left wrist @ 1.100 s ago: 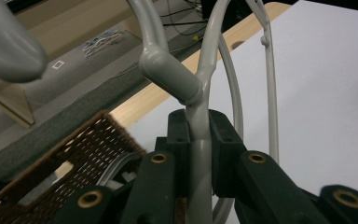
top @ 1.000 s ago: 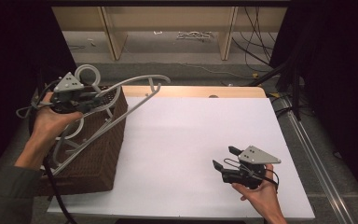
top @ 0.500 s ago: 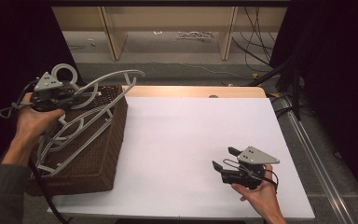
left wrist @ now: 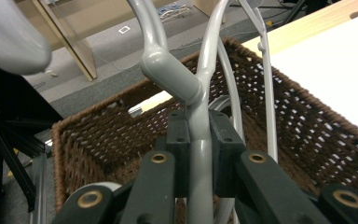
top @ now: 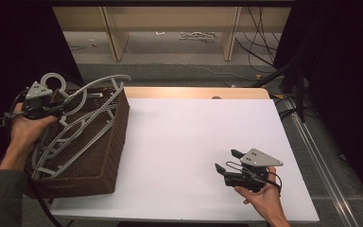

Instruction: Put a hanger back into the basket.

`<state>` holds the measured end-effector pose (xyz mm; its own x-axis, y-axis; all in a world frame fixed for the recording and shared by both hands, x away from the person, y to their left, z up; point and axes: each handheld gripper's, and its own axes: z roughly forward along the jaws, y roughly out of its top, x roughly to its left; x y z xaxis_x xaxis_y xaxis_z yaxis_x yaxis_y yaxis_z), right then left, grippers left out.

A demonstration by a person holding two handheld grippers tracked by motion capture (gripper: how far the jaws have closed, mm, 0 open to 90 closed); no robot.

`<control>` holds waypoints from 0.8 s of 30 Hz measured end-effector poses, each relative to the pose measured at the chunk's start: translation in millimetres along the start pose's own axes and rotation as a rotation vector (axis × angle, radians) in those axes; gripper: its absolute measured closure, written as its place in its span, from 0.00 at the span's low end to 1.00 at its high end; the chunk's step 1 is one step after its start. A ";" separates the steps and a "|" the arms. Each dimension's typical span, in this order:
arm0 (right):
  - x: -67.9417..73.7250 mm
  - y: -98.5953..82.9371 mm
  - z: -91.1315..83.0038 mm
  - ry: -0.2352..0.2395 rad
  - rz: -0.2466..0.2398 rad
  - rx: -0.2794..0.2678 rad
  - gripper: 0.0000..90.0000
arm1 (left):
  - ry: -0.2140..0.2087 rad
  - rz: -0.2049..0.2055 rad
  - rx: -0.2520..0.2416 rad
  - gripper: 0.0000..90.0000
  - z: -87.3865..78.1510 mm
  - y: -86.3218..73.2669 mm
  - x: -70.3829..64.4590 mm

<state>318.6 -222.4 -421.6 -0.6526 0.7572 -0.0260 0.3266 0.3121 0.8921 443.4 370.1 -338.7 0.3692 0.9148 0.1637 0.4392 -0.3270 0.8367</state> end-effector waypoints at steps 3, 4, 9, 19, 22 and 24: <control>0.6 -0.4 0.2 -0.002 0.005 0.006 0.29 | 0.005 -0.004 0.009 0.89 -1.2 -5.1 4.7; 0.9 -0.7 1.0 0.003 0.002 0.006 0.29 | 0.011 -0.010 0.010 0.89 -1.6 -8.2 7.1; 1.1 -0.9 1.1 0.004 0.004 0.008 0.29 | 0.015 -0.011 0.028 0.89 -4.8 -18.7 14.3; 0.7 -1.8 2.3 0.004 -0.001 0.013 0.29 | 0.014 -0.034 0.074 0.89 -7.2 -43.5 22.5; 0.9 -1.5 2.3 0.006 0.000 0.010 0.29 | -0.009 -0.001 0.110 0.89 -8.2 -48.2 23.8; 0.7 -1.6 2.2 0.006 0.000 0.010 0.29 | -0.006 -0.029 0.085 0.89 -6.7 -48.6 21.8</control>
<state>319.1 -221.1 -424.0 -0.6568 0.7537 -0.0230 0.3338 0.3180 0.8874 424.6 407.6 -372.3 0.3605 0.9227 0.1365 0.5176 -0.3197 0.7937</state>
